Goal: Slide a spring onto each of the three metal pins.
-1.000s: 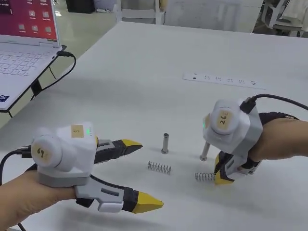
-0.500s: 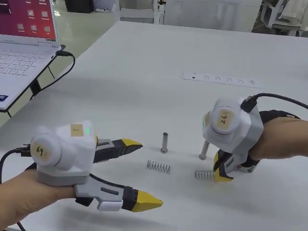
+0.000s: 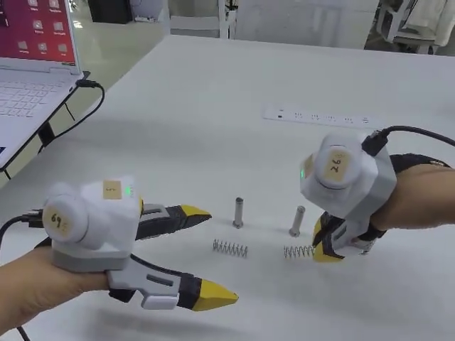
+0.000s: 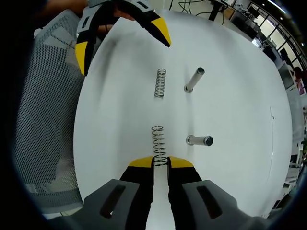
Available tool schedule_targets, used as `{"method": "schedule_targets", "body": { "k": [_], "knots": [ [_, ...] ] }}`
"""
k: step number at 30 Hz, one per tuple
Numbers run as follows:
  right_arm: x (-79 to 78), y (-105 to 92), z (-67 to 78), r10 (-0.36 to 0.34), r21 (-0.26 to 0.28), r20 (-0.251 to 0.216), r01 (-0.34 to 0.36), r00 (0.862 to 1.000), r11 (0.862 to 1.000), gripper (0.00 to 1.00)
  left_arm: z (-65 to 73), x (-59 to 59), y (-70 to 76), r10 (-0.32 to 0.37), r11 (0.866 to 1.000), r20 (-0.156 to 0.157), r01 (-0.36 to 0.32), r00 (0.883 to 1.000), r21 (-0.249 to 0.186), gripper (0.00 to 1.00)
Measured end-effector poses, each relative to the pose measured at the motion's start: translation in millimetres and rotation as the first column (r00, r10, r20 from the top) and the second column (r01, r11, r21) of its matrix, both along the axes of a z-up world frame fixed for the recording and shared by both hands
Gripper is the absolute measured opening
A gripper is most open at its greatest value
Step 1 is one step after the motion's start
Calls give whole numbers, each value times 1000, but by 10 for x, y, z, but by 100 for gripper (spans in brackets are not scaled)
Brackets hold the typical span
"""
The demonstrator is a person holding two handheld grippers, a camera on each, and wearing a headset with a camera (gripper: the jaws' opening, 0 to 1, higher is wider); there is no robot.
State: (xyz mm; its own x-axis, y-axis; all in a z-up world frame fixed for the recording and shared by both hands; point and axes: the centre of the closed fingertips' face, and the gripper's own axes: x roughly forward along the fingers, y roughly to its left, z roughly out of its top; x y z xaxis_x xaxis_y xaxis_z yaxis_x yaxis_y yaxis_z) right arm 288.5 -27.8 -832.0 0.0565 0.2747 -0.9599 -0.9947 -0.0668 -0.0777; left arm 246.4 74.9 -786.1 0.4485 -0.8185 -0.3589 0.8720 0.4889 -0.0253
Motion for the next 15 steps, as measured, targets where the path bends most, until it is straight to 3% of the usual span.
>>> {"method": "schedule_targets", "body": {
  "k": [7,15],
  "knots": [
    [-67,11,122,-5,22,2,5,1000,1000,8,35,5,-57,-25,1000,6,25,1000,7,70],
    [-123,23,160,-12,30,-4,12,1000,999,8,2,-6,-107,-53,998,-6,53,999,17,67]
  ]
}}
